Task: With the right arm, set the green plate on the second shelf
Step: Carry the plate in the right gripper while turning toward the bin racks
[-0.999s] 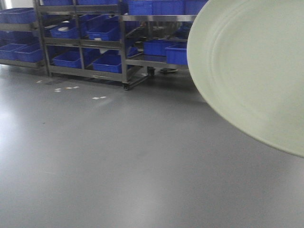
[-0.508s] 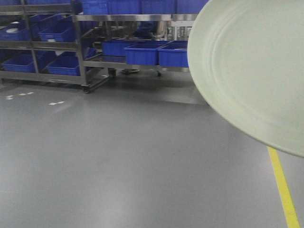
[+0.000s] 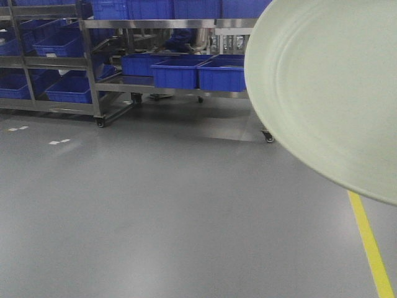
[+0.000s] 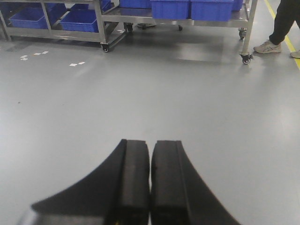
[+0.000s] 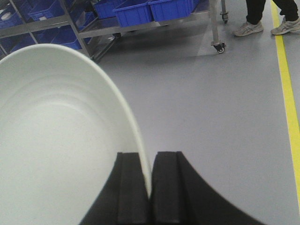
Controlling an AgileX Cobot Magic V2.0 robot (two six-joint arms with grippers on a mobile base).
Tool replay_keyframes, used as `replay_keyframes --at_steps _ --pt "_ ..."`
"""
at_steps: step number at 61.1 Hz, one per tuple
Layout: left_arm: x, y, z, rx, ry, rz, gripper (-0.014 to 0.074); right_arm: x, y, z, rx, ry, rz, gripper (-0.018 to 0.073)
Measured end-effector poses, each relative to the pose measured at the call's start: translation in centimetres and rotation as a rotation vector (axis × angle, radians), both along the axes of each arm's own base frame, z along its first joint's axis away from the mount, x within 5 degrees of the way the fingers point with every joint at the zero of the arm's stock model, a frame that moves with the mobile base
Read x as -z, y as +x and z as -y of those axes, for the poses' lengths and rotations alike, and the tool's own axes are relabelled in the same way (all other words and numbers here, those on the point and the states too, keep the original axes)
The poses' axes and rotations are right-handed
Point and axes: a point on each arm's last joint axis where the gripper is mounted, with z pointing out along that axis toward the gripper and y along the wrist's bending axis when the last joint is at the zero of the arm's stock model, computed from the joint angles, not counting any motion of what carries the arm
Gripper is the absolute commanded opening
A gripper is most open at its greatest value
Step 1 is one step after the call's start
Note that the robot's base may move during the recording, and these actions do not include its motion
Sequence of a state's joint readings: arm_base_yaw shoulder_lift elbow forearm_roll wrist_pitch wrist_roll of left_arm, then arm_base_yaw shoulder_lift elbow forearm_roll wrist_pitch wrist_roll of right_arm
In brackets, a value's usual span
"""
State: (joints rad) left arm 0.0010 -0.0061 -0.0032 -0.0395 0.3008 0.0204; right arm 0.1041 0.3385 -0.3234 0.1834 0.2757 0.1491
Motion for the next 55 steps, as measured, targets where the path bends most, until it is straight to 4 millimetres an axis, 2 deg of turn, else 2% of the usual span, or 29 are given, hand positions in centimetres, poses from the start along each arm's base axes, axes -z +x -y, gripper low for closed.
replay_keyframes --at_steps 55 --pt "0.00 0.00 0.00 0.000 0.000 0.000 0.0124 0.00 0.00 0.00 0.000 0.000 0.000 0.0049"
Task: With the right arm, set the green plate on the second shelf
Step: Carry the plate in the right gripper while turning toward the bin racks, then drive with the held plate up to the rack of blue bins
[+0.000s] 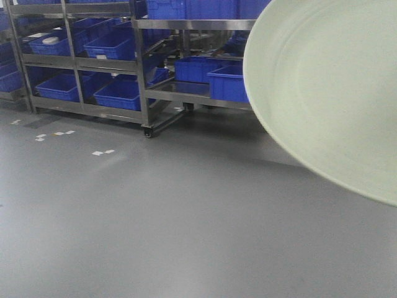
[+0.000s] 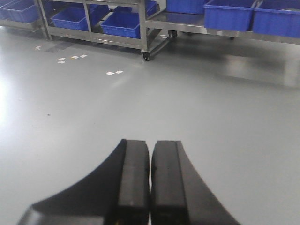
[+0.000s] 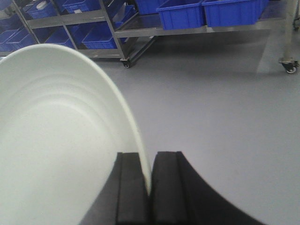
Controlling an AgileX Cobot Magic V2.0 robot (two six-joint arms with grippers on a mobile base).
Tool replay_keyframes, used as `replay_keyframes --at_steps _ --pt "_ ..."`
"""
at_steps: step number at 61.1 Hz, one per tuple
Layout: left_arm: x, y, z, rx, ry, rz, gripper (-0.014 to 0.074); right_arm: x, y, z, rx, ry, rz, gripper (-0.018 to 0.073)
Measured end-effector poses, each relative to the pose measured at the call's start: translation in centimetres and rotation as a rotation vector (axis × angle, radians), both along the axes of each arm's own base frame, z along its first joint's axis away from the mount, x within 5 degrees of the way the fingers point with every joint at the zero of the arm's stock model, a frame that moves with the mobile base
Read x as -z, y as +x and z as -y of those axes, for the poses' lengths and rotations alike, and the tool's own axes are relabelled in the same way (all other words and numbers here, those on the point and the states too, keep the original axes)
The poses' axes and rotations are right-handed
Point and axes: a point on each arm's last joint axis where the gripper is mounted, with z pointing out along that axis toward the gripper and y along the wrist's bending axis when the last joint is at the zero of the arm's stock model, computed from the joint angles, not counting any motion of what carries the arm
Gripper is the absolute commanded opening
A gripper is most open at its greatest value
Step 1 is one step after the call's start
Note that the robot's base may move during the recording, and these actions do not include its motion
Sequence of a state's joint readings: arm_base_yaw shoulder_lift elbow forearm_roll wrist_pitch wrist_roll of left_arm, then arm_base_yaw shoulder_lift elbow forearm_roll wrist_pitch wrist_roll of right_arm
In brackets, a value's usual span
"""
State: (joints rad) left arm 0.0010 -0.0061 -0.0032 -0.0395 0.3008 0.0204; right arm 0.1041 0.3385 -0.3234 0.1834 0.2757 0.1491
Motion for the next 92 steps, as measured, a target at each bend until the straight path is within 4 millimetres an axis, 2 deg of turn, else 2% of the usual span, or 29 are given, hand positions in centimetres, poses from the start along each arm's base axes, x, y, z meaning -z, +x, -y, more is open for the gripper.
replay_keyframes --at_steps 92 --pt "0.00 0.00 0.00 0.000 0.000 0.000 0.0124 0.00 0.00 0.00 0.000 0.000 0.000 0.0049"
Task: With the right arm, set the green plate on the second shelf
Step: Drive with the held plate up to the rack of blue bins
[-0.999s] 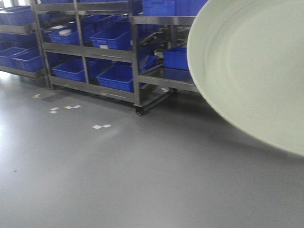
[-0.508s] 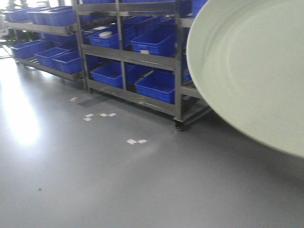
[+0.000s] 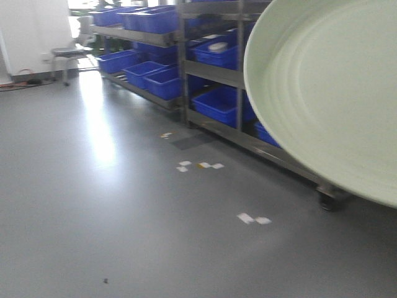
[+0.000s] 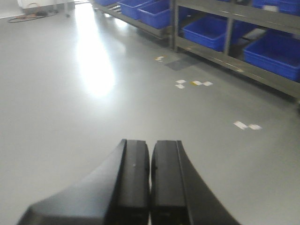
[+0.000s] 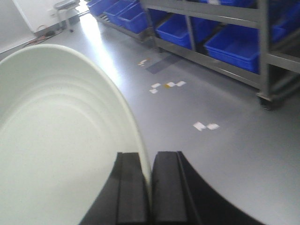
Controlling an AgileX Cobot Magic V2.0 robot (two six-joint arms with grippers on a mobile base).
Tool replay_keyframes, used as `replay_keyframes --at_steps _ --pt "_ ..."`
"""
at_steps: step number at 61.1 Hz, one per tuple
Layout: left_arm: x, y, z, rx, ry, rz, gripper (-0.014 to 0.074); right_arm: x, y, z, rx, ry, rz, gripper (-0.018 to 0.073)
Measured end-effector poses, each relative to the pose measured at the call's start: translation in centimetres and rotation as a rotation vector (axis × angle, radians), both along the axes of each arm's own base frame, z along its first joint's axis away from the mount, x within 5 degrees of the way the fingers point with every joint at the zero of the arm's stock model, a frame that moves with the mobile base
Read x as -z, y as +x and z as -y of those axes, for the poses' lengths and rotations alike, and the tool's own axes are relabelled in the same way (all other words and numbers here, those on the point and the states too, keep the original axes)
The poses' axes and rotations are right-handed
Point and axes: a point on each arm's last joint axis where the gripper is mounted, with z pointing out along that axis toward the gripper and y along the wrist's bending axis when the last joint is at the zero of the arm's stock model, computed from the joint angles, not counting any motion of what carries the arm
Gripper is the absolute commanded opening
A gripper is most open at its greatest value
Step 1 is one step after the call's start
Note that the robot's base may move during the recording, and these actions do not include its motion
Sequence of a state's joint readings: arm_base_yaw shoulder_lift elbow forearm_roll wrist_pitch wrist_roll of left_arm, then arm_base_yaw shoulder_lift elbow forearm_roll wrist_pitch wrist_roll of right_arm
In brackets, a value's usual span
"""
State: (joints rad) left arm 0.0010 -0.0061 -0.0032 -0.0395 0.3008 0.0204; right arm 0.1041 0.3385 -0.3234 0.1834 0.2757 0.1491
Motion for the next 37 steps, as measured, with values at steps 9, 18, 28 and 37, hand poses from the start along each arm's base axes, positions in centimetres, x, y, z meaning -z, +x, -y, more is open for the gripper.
replay_keyframes --at_steps 9,18,28,37 --pt "0.00 0.00 0.00 0.000 0.000 0.000 0.0124 0.00 0.00 0.00 0.000 0.000 0.000 0.0049" --pt "0.00 0.00 0.00 0.000 0.000 0.000 0.0124 0.00 0.00 0.00 0.000 0.000 0.000 0.0049" --pt "0.00 0.00 0.00 0.000 0.000 0.000 0.0124 0.00 0.00 0.00 0.000 0.000 0.000 0.0049" --pt "0.00 0.00 0.00 0.000 0.000 0.000 0.0124 0.00 0.00 0.00 0.000 0.000 0.000 0.0049"
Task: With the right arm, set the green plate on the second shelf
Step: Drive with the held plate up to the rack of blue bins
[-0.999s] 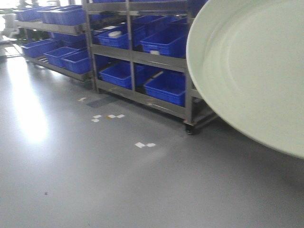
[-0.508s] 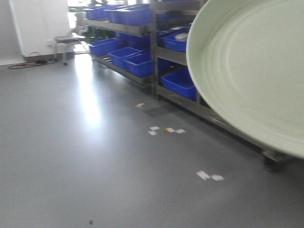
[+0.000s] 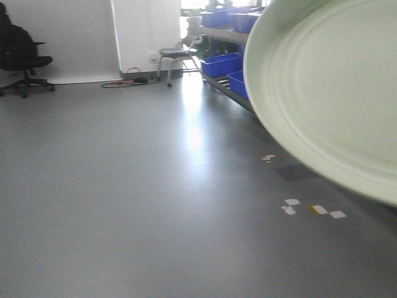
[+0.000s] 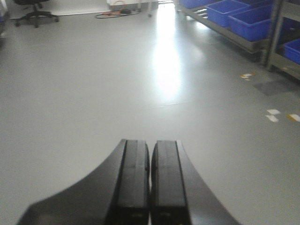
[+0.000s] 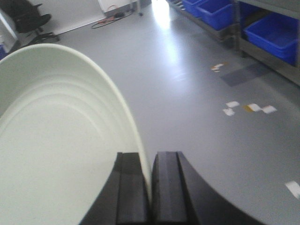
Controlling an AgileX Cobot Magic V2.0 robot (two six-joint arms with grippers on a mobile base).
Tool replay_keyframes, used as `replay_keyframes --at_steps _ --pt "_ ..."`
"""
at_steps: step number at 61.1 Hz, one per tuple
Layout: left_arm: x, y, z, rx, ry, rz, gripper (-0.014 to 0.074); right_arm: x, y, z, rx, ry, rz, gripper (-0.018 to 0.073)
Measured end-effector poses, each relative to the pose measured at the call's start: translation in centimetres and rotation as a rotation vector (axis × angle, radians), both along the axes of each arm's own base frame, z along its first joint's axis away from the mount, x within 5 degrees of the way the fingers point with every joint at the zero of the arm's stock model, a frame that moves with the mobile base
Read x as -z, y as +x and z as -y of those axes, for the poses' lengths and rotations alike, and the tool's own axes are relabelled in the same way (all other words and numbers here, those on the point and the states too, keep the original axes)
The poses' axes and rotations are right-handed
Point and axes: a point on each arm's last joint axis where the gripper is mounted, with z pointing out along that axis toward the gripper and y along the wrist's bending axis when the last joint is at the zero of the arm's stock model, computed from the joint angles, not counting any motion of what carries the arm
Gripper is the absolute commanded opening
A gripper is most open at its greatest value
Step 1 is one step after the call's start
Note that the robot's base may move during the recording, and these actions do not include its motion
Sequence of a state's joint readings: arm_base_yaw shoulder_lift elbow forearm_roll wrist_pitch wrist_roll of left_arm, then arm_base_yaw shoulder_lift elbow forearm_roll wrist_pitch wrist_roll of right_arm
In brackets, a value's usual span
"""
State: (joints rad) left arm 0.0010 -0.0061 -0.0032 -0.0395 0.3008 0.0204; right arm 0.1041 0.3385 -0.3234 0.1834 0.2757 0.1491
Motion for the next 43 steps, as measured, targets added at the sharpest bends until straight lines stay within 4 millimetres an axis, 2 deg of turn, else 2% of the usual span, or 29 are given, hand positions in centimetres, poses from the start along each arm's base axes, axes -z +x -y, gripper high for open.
replay_keyframes --at_steps 43 --pt "0.00 0.00 0.00 0.000 0.000 0.000 0.0124 0.00 0.00 0.00 0.000 0.000 0.000 0.0049"
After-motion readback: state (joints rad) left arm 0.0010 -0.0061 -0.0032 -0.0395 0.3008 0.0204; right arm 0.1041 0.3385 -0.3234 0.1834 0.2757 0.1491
